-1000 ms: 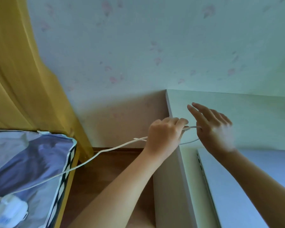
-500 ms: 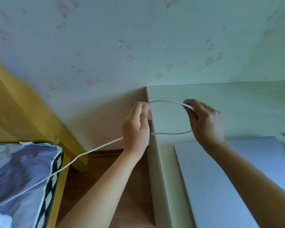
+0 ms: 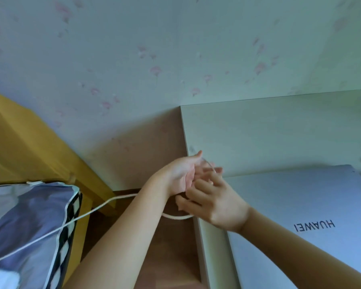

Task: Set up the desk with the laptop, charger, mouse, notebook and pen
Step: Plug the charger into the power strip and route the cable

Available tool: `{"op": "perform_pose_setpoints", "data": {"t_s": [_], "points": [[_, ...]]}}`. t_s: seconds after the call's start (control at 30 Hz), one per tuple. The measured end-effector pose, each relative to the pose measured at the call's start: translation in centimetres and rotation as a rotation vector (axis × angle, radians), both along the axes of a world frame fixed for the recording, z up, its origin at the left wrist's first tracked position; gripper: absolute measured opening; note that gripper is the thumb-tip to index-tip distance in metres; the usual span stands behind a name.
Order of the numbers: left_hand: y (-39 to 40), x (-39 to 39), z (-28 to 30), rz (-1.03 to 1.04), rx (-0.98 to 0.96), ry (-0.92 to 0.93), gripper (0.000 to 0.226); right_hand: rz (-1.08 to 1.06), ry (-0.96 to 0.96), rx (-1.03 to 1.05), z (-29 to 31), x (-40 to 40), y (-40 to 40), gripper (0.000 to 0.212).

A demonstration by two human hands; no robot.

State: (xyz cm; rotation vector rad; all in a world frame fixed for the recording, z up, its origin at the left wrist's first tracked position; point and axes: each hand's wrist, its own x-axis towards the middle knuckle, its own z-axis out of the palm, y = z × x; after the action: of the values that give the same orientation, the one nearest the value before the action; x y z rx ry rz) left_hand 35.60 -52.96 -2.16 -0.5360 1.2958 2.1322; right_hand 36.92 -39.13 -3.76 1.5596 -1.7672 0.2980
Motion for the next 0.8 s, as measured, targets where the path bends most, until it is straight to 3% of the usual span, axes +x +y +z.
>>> {"op": "perform_pose_setpoints", "data": {"t_s": [0.1, 0.3, 0.43, 0.53, 0.6, 0.7, 0.8], "points": [[-0.3, -1.3, -0.2, 0.431, -0.081, -0.01, 0.031, 0.075, -0.052, 0.02, -1.6, 1.5, -0.2, 0.013], [-0.5, -1.9, -0.2, 0.606, -0.138, 0.149, 0.087, -0.038, -0.127, 0.068, -3.4, 1.3, 0.3, 0.023], [-0.9, -2.0, -0.8, 0.73, -0.373, 0.327, 0.055, -0.1, -0.245, 0.16, -3.9, 0.5, 0.3, 0.041], [-2.1, -1.2, -1.3, 0.678, -0.561, 0.406, 0.034, -0.141, -0.319, 0.285, -3.8, -0.1, 1.1, 0.072], [-2.8, -0.1, -1.6, 0.54, -0.749, 0.469, 0.03, -0.221, -0.379, 0.354, -3.5, -0.9, 2.2, 0.087], [-2.9, 2.3, -2.4, 0.245, -1.006, 0.569, 0.027, -0.362, -0.536, 0.413, -2.8, -2.0, 4.4, 0.089], [-1.8, 4.5, -3.6, 0.045, -1.093, 0.619, 0.022, -0.46, -0.643, 0.487, -2.6, -2.5, 6.4, 0.087]]}}
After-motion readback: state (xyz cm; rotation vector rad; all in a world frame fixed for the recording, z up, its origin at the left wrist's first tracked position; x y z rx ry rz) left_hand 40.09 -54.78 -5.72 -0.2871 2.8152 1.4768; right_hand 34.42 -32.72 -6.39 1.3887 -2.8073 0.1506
